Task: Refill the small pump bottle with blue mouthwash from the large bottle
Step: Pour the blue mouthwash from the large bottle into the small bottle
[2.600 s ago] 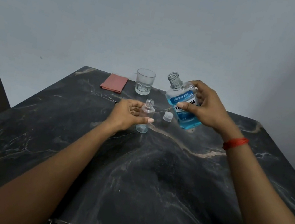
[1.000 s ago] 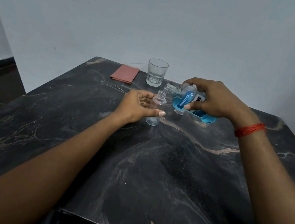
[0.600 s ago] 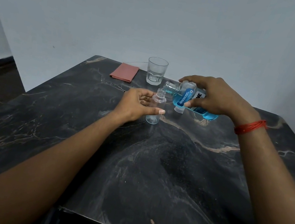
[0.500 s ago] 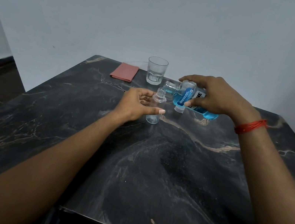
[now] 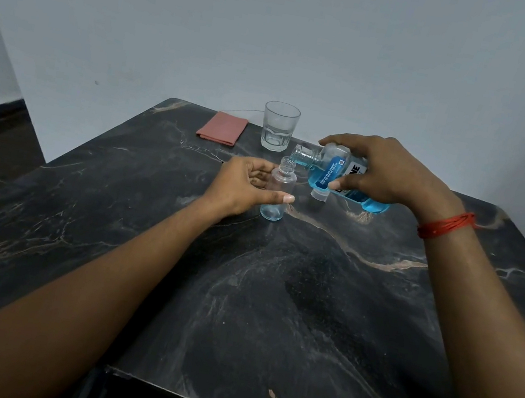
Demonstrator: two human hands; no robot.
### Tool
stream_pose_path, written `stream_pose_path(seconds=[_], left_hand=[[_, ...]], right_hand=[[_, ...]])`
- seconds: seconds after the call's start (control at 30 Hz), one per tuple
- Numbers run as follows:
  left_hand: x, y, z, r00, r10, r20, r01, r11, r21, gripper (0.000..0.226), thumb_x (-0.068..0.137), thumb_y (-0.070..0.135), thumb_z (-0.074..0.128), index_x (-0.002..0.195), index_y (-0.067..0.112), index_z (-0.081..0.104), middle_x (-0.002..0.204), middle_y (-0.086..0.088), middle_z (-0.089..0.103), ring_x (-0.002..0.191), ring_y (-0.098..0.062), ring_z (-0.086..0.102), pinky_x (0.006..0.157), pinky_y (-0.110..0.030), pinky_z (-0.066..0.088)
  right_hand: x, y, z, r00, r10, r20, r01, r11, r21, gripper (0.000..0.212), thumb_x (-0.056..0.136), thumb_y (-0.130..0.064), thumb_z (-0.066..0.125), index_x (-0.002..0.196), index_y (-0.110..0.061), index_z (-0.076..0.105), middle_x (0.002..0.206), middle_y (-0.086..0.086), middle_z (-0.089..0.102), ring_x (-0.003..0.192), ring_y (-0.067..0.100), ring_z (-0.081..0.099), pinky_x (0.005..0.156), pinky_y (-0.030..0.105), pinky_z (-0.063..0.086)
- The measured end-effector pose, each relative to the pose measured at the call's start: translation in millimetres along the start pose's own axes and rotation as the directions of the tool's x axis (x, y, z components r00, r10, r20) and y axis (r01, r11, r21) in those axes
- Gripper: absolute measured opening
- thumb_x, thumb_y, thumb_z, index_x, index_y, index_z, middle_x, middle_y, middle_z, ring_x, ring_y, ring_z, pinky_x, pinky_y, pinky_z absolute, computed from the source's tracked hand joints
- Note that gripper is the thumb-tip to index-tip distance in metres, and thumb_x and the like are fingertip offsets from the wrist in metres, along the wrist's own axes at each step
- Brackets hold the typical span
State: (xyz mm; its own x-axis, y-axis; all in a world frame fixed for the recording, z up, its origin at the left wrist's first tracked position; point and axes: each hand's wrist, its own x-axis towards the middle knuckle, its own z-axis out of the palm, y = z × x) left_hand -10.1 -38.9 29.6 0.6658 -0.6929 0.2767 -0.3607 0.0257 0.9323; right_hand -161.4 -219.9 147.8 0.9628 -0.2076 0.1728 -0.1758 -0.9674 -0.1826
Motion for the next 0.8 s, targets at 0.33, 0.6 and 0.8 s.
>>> stream_pose_path(seconds=[0.33, 0.6, 0.8], left_hand=[[1.8, -3.0, 0.1, 1.000, -0.002, -0.004, 0.002, 1.000, 0.003, 0.056, 0.050, 0.041, 0.094, 0.100, 0.030, 0.071, 0.097, 0.013, 0.078, 0.088, -0.003, 0.075, 0.076, -0.021, 0.060], [-0.7, 0.1, -0.7, 1.000, -0.006, 0.004, 0.006, 1.000, -0.009, 0.050, 0.049, 0.043, 0.093, 0.092, 0.036, 0.068, 0.091, 0.026, 0.076, 0.084, 0.001, 0.074, 0.070, -0.013, 0.057], [-0.4, 0.2, -0.9, 1.000, -0.003, 0.009, 0.003, 1.000, -0.015, 0.051, 0.050, 0.042, 0.093, 0.094, 0.034, 0.069, 0.093, 0.024, 0.076, 0.086, -0.001, 0.075, 0.071, -0.014, 0.057]], right_hand=[[1.3, 1.7, 0.2, 1.000, 0.001, 0.002, -0.001, 1.000, 0.000, 0.070, 0.078, -0.035, 0.082, 0.141, -0.035, 0.051, 0.137, -0.005, 0.062, 0.123, 0.018, 0.058, 0.094, 0.030, 0.040], [0.4, 0.2, -0.3, 1.000, 0.005, 0.003, -0.005, 1.000, 0.001, 0.070, 0.078, -0.034, 0.082, 0.141, -0.034, 0.052, 0.138, -0.004, 0.062, 0.123, 0.019, 0.058, 0.098, 0.033, 0.042], [0.6, -0.4, -1.2, 1.000, 0.011, 0.004, -0.011, 1.000, -0.006, 0.071, 0.078, -0.034, 0.082, 0.142, -0.035, 0.051, 0.139, -0.005, 0.060, 0.125, 0.019, 0.057, 0.102, 0.036, 0.042]])
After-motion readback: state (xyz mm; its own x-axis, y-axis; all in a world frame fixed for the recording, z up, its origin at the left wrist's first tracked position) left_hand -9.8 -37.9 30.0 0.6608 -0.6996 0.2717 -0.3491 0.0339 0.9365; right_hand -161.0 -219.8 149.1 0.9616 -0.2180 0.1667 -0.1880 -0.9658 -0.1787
